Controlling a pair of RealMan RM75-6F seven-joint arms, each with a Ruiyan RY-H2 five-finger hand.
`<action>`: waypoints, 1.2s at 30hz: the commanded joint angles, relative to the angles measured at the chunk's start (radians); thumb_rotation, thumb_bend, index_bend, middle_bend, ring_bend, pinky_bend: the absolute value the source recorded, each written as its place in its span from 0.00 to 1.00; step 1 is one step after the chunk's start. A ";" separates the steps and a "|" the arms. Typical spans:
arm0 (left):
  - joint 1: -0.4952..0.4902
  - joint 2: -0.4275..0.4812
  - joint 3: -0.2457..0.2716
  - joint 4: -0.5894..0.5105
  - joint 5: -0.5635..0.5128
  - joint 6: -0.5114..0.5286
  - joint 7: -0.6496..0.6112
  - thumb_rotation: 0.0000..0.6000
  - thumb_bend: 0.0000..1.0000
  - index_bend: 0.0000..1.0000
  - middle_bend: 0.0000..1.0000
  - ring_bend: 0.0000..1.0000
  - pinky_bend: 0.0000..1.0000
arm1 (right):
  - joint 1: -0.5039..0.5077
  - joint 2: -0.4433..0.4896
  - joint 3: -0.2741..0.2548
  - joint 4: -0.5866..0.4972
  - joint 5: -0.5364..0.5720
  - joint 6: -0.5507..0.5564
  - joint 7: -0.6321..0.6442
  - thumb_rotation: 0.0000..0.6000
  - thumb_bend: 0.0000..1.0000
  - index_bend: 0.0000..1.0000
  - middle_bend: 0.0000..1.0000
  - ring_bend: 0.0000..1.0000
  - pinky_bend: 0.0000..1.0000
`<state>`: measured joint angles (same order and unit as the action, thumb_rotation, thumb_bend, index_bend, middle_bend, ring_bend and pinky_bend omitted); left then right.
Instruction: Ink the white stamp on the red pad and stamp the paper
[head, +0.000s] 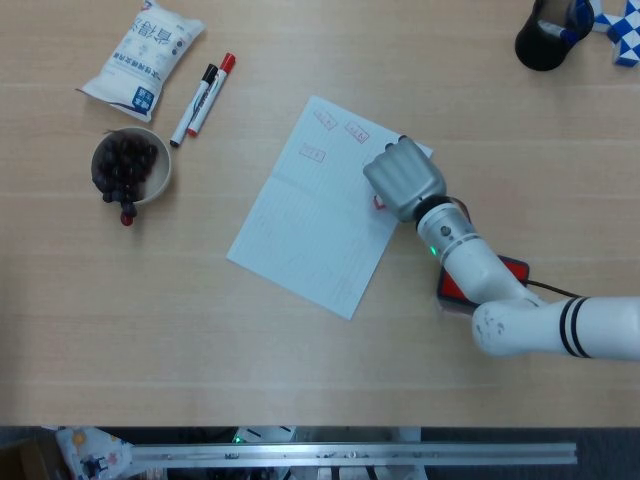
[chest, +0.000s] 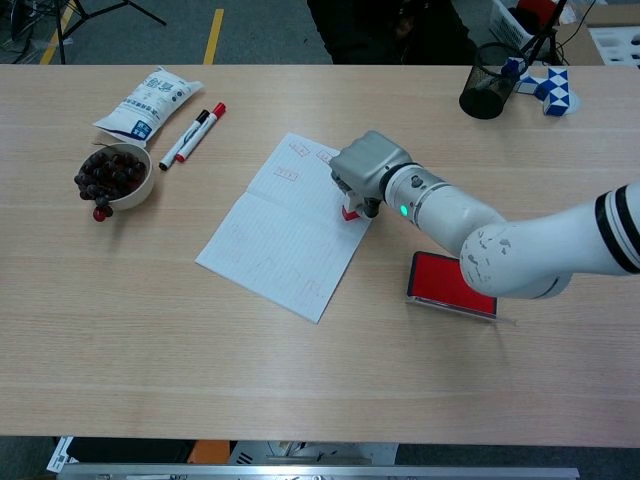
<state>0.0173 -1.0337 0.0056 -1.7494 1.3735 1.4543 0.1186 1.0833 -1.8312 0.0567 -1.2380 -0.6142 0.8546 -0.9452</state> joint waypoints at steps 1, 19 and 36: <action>0.001 0.001 0.000 0.000 -0.001 0.001 -0.001 1.00 0.17 0.11 0.11 0.18 0.10 | -0.001 -0.001 -0.001 0.002 -0.001 0.001 -0.001 1.00 0.44 0.73 0.52 0.40 0.40; 0.004 0.005 0.002 -0.002 -0.006 -0.003 -0.002 1.00 0.17 0.10 0.10 0.18 0.10 | -0.009 0.015 0.008 -0.024 -0.011 0.010 0.011 1.00 0.44 0.73 0.52 0.40 0.40; -0.003 0.003 0.005 -0.023 0.015 -0.002 0.015 1.00 0.17 0.10 0.10 0.18 0.10 | -0.104 0.298 0.002 -0.238 -0.065 0.087 0.119 1.00 0.44 0.73 0.52 0.40 0.40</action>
<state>0.0144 -1.0303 0.0105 -1.7720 1.3885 1.4519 0.1330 0.9861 -1.5407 0.0664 -1.4762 -0.6786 0.9437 -0.8292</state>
